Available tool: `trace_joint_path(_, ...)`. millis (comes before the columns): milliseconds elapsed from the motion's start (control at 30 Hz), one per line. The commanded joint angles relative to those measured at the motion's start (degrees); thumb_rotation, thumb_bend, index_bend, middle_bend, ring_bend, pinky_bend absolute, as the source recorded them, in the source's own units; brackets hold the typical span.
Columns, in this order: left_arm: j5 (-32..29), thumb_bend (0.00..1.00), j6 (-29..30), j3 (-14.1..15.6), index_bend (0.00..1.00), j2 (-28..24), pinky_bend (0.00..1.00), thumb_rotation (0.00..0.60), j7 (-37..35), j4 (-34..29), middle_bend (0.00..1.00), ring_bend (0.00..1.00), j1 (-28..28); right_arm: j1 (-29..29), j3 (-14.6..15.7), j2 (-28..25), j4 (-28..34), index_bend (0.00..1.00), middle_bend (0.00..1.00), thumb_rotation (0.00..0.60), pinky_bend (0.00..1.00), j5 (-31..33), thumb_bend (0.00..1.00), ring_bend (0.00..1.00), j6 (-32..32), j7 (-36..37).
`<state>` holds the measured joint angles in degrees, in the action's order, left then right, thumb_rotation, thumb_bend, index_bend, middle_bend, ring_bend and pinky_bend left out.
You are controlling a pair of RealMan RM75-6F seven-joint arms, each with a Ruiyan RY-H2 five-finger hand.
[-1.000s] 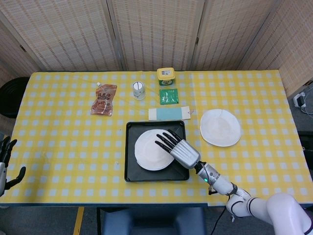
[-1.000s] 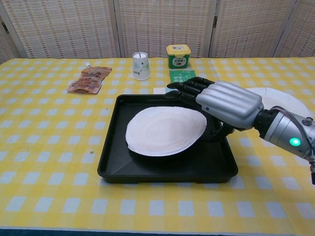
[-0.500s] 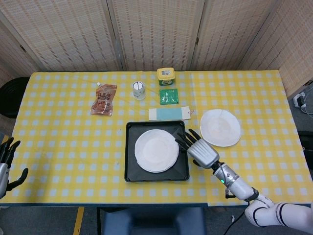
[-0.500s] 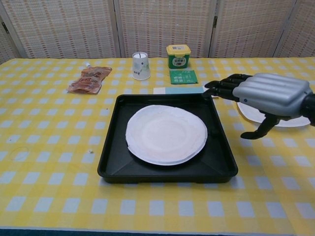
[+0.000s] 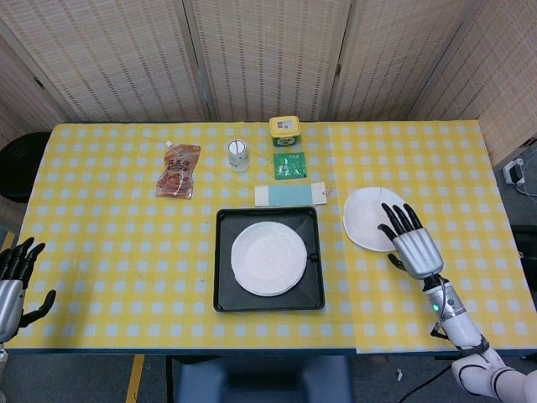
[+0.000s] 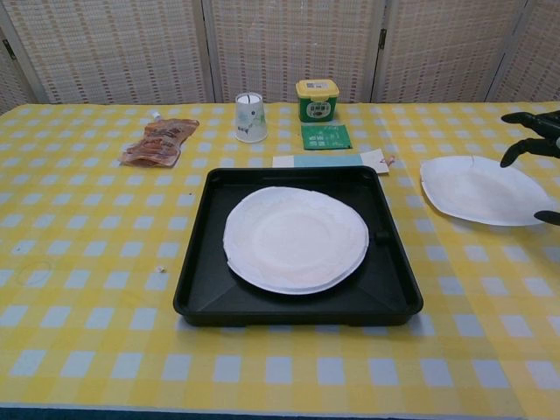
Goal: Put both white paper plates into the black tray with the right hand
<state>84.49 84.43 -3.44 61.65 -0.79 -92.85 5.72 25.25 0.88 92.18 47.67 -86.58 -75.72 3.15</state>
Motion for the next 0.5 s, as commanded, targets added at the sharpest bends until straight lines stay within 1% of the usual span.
trace_joint_path(33, 0.1, 0.42, -0.1, 0.1, 0.0, 0.0, 0.0, 0.6, 0.0, 0.0, 0.0, 0.0, 0.1, -2.2, 0.0, 3.8, -6.5, 0.36, 0.0, 0.6, 0.0, 0.2, 0.27, 0.0, 0.1, 4.7)
trace_joint_path(233, -0.3, 0.42, -0.4, 0.0, 0.0, 0.0, 0.0, 0.6, 0.0, 0.0, 0.0, 0.0, 0.2, -2.6, -0.3, 7.0, -12.9, 0.38, 0.0, 0.6, 0.0, 0.0, 0.27, 0.0, 1.2, 8.5)
trace_joint_path(333, -0.1, 0.42, -0.3, 0.0, 0.0, 0.1, 0.0, 0.6, 0.0, 0.2, 0.0, 0.0, 0.2, -2.8, -0.7, 9.5, -17.1, 0.4, 0.0, 0.6, 0.0, 0.0, 0.27, 0.0, 1.1, 8.5)
trace_joint_path(500, 0.1, 0.42, -0.4, 0.1, 0.0, 0.3, 0.0, 0.6, 0.1, 0.4, 0.0, 0.0, 0.3, -2.4, -1.2, 13.0, -22.6, 0.44, 0.0, 0.6, 0.0, -0.2, 0.27, 0.0, 1.8, 11.1)
